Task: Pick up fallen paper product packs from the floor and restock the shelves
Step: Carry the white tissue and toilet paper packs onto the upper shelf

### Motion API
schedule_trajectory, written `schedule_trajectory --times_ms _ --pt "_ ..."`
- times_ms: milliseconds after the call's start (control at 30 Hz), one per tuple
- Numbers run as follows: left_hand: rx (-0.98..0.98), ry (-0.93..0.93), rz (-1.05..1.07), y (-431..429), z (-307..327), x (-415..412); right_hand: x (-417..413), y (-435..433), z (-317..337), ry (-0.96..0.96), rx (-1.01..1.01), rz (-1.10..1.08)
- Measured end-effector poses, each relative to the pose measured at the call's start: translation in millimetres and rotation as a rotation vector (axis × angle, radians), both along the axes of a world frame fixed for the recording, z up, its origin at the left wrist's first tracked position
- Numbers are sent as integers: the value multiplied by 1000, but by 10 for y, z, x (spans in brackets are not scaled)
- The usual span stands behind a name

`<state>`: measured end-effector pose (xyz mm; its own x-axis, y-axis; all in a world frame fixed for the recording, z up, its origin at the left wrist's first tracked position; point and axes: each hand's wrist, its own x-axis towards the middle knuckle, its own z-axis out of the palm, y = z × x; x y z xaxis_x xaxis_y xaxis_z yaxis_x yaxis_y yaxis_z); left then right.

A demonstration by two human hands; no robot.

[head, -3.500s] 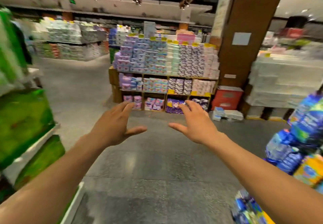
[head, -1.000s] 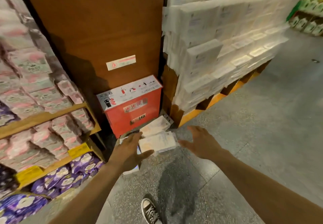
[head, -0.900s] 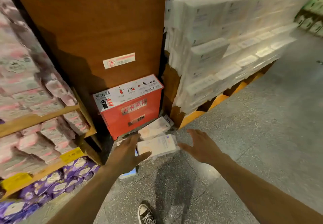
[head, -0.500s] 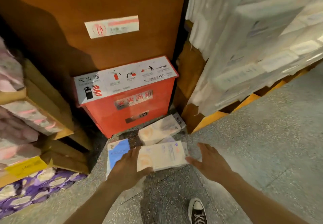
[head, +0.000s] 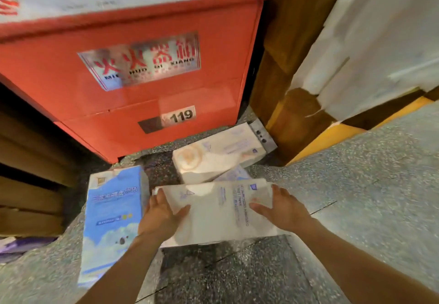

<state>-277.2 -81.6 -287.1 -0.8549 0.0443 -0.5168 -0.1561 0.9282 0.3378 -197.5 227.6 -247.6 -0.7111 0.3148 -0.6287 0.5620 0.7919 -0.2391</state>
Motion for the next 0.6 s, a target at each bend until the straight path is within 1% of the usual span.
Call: schedule_trajectory --times_ms 100,167,233,267,333,467,600 --pt "54 -10 220 25 -236 -14 -94 -10 -345 -28 -64 -27" --pt "100 -40 329 23 -334 -34 -148 -51 -509 -1 -194 -130" --pt "156 -36 397 10 -387 -73 -180 -91 -591 50 -282 -262" --pt "172 -27 426 8 -408 -90 -195 -108 -624 73 -287 -315" --pt "185 -11 453 24 -397 -106 -216 -149 -606 122 -311 -357" --pt "221 9 456 51 -50 -21 -119 -144 -267 271 -316 -376" --pt "292 11 518 -78 707 131 0 -176 518 325 -315 -371"
